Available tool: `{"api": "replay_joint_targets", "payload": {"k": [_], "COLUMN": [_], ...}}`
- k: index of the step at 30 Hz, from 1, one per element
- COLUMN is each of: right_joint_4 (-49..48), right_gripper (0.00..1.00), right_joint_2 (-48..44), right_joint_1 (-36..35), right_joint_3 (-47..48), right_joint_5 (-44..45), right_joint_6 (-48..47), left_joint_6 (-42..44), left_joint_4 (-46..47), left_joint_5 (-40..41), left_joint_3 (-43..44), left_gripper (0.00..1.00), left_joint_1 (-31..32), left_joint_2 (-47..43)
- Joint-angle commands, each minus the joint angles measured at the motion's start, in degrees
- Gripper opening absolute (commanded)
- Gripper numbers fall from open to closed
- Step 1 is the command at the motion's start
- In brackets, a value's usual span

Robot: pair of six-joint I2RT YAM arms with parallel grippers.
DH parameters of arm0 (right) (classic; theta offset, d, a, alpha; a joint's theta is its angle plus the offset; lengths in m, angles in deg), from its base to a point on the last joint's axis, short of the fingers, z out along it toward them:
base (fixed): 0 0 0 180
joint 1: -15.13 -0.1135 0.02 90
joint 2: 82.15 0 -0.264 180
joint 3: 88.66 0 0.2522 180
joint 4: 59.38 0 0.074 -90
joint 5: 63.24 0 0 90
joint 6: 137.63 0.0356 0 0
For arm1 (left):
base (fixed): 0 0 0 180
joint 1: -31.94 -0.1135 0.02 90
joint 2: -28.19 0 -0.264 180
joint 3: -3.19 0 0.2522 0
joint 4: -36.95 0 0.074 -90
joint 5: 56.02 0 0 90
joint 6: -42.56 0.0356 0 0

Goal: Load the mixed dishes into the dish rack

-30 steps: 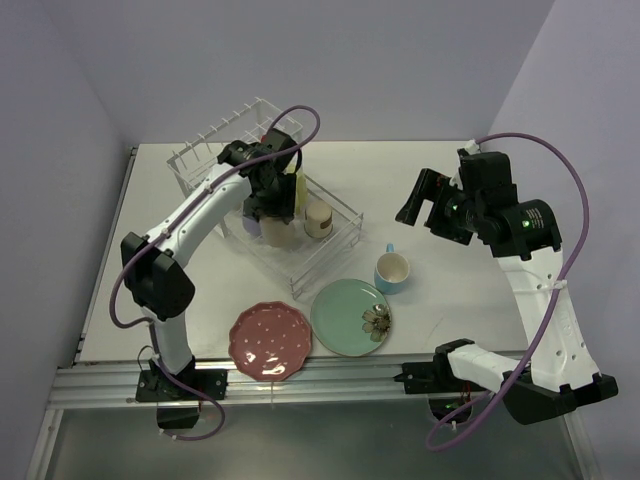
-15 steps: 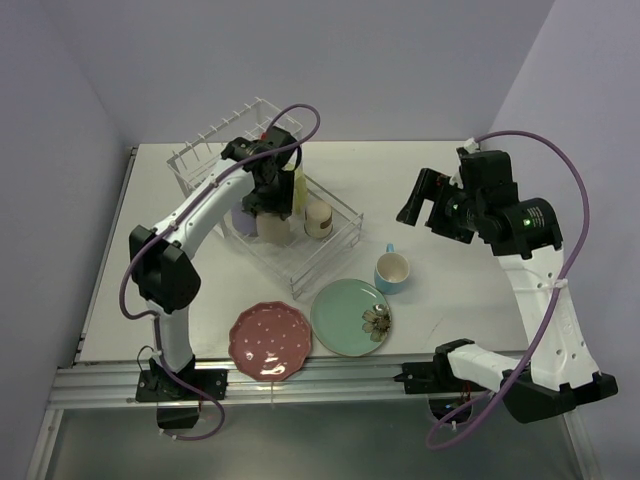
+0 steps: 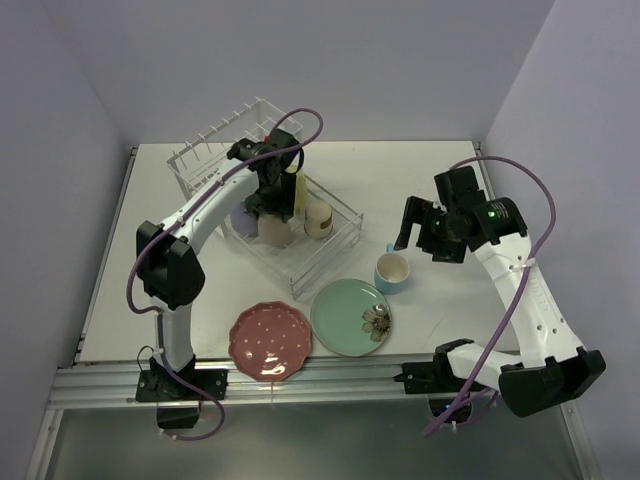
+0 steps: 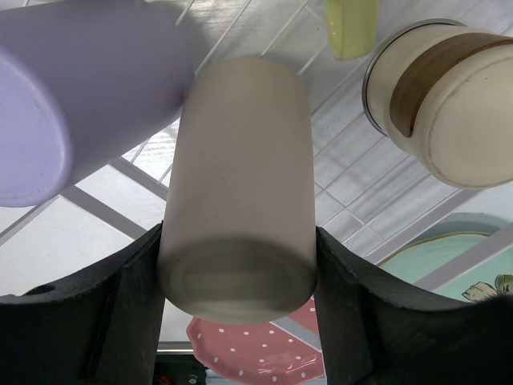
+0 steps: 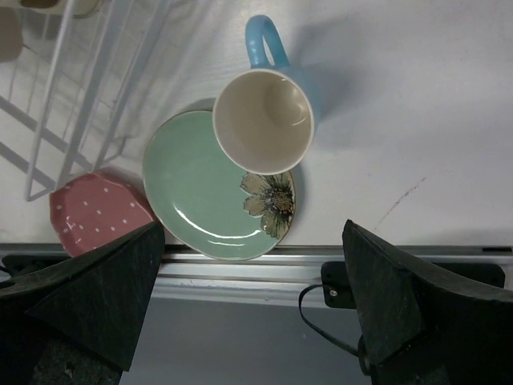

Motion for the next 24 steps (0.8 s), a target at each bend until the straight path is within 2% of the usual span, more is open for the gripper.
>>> {"api": "replay_joint_targets", "payload": {"k": [1,3,5,10,11,16,24], "right_joint_4": [-1.7,-2.6,-3.3,-5.0,-5.2,-5.7,-7.1], "right_gripper": [1.0,1.0,1.0,1.0,1.0,1.0,1.0], "right_joint_2": [-1.1,-1.5,-1.6,-1.9,-1.8,-1.8,-0.7], "right_joint_1": [0.6,0.6,0.6,0.6,0.6,0.6,2.6], "right_joint_3": [-2.1,-4.1,-5.6,-7.7,-8.0,-9.2,-13.7], "right_joint_5": [2.0,2.1,1.7,0.2,0.0,0.7,3.5], "right_joint_6": [-0.1,0.2,0.3,0.6,0.7,0.8,1.6], "left_joint_6": [0.0,0.0,-0.2,0.2,0.3,-0.2,-2.3], "left_joint_4": [1.5,1.7,1.6,1.9,1.7,1.3,0.5], "left_joint_5": [-0.7,-0.8,-0.6,0.0,0.3,1.1,1.8], "left_joint_3": [1.9,1.8,1.9,2.0,2.2,3.6,5.0], "left_gripper": [0.57,0.69,0.77,0.82,0.87,0.9,0.9], "left_joint_1": [-0.2,-0.1,0.0,0.1,0.2,0.5,2.1], "left_joint_2": [-0.8,-1.1,-1.4,-1.5,-1.4,-1.8,-4.6]}}
